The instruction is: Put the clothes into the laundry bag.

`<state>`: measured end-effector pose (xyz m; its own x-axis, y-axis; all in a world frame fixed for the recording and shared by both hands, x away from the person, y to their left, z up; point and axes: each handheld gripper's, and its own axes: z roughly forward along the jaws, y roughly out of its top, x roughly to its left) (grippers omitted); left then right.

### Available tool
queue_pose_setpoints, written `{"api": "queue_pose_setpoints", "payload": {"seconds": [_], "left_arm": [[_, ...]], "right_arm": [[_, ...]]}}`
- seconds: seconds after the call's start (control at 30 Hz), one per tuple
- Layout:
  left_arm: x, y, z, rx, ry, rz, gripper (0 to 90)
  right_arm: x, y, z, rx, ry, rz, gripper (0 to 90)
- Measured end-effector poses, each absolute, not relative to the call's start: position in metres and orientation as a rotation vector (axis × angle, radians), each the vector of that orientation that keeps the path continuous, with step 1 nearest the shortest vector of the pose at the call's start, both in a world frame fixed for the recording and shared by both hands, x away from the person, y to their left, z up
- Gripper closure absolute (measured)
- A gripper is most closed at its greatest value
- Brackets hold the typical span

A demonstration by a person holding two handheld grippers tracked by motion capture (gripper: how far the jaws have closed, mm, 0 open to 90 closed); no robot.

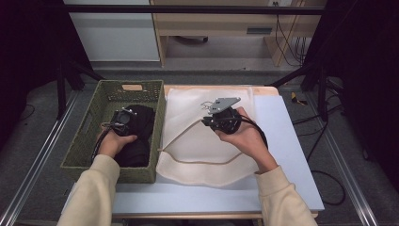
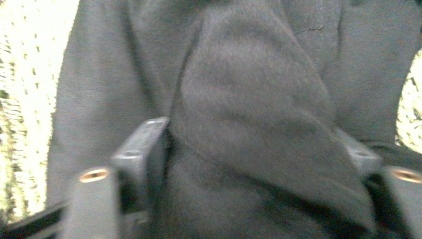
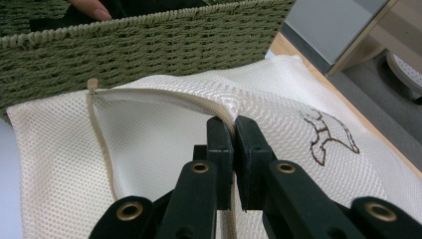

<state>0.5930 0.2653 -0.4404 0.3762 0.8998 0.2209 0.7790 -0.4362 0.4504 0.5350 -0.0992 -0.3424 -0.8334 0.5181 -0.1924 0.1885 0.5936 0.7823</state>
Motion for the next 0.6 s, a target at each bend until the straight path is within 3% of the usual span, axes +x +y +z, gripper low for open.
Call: {"api": "queue_pose_setpoints", "payload": {"seconds": [0.07,0.23,0.6], "left_arm": [[0.593,0.265,-0.439,2.375,1.481,0.65,46.4],[0.593,0.266,-0.432,2.39,1.479,0.663,57.9],[0.579,0.273,-0.398,2.222,1.434,0.786,61.4]], "right_arm": [[0.535,-0.099,-0.342,0.564,2.422,1.121,86.1],[0.537,-0.098,-0.343,0.562,2.424,1.115,86.2],[0.539,-0.095,-0.341,0.565,2.43,1.108,86.4]]}}
